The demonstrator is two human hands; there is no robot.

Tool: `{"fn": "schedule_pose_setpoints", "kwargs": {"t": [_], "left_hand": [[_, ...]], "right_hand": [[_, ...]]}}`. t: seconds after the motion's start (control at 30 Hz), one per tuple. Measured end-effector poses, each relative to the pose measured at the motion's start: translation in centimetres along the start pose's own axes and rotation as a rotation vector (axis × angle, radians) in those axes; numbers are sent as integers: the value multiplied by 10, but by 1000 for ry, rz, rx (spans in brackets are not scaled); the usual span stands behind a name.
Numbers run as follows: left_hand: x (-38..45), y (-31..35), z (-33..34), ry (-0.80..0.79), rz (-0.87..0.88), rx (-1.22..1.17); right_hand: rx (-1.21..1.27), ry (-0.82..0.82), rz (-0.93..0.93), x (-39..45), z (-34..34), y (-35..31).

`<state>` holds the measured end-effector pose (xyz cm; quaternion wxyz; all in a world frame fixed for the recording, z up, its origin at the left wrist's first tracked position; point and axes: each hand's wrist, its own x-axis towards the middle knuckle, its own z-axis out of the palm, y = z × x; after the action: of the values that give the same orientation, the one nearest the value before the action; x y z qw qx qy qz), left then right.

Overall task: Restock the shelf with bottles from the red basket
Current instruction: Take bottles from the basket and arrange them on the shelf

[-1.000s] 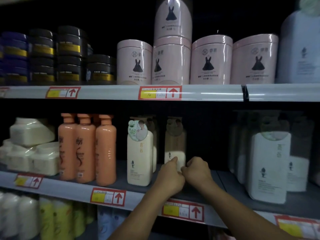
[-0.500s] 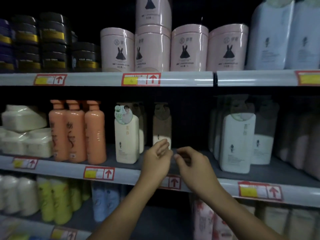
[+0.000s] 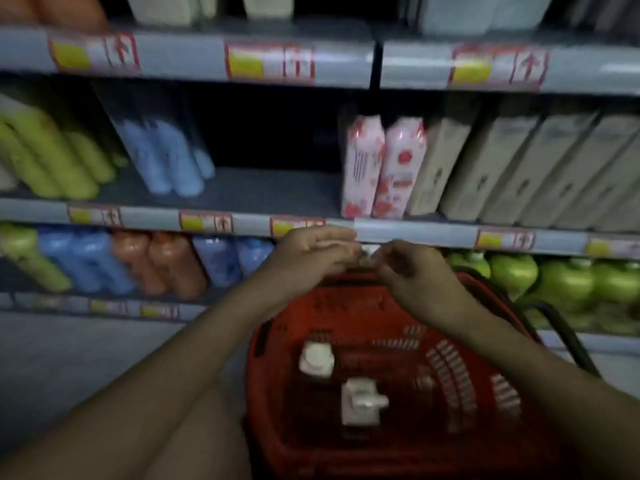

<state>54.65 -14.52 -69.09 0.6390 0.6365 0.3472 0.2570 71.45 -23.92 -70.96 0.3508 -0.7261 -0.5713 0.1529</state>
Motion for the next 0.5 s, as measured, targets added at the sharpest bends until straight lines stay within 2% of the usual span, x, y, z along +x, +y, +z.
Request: {"fn": "schedule_pose_setpoints", "kwargs": {"t": [0.13,0.2,0.3,0.4,0.5], "left_hand": [[5,-91,2,-9,-232,312],[9,-117,4,-17,-259,548],[13,-137,-4,-70,-260,768],[18,-144,-19,-147,-344,941],[21,-142,-21,-133,-367,947]], "right_hand": [[-211,-305,137,-34,62,54],[-218,-435,155,-36,92,64],[-183,-636,188,-27,141,74],[-224,-750,192,-18,185,83],[-344,-787,160,-12,212,96]]}}
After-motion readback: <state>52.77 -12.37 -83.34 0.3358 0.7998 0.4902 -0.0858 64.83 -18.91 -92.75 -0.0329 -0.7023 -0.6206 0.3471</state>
